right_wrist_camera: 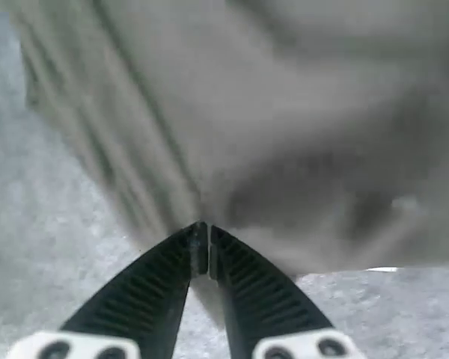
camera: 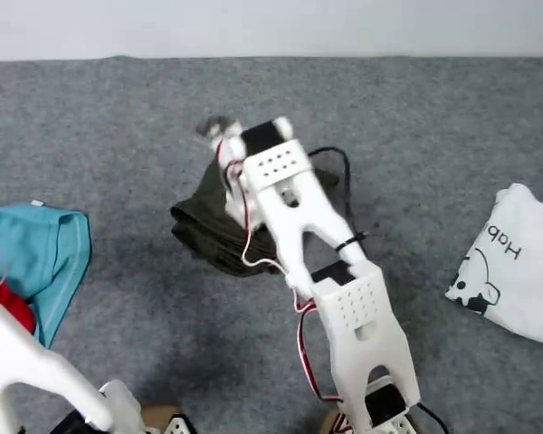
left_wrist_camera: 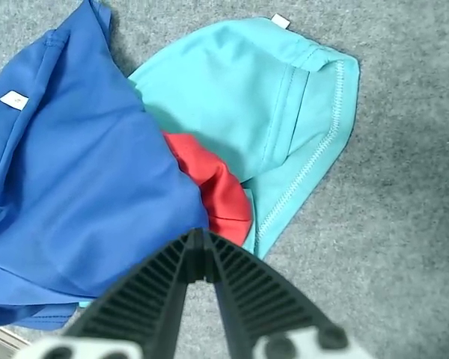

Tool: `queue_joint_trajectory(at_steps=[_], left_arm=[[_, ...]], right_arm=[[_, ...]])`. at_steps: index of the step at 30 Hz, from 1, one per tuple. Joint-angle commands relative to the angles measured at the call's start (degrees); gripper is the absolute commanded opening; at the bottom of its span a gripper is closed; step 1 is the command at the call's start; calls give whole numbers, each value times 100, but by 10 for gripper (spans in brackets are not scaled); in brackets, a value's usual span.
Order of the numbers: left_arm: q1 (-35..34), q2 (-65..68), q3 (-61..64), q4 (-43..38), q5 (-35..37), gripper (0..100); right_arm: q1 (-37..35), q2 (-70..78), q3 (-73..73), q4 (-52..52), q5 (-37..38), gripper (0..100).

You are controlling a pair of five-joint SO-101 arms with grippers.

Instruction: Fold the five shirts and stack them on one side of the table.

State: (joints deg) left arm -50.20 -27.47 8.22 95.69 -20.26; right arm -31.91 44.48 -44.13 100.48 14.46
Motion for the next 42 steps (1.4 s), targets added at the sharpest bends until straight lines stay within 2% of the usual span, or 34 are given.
queue_joint_trajectory(at_steps=[1, 7, 15, 21, 25, 29, 35, 42], left_arm=[[44, -167, -22, -97, -79, 6], [44, -167, -22, -105, -79, 7], [44, -149, -22, -105, -88, 7], [114, -123, -13, -167, -88, 7], [281, -123, -13, -176, -88, 7], [325, -132, -13, -176, -79, 7], [325, -141, 101, -229, -88, 7], [325, -167, 277, -387, -88, 7]], right_arm=[[-242, 4, 79, 145, -79, 9], [-655, 224, 79, 207, -79, 9], [-708, -875, 70, 119, -26, 9], [-426, -936, 88, -1393, -18, 10], [-426, -426, 79, -2633, -18, 10], [-567, 171, 79, -3292, -18, 10], [-1033, 611, 79, -2853, -26, 10], [-1182, 31, -255, -2413, -53, 10]])
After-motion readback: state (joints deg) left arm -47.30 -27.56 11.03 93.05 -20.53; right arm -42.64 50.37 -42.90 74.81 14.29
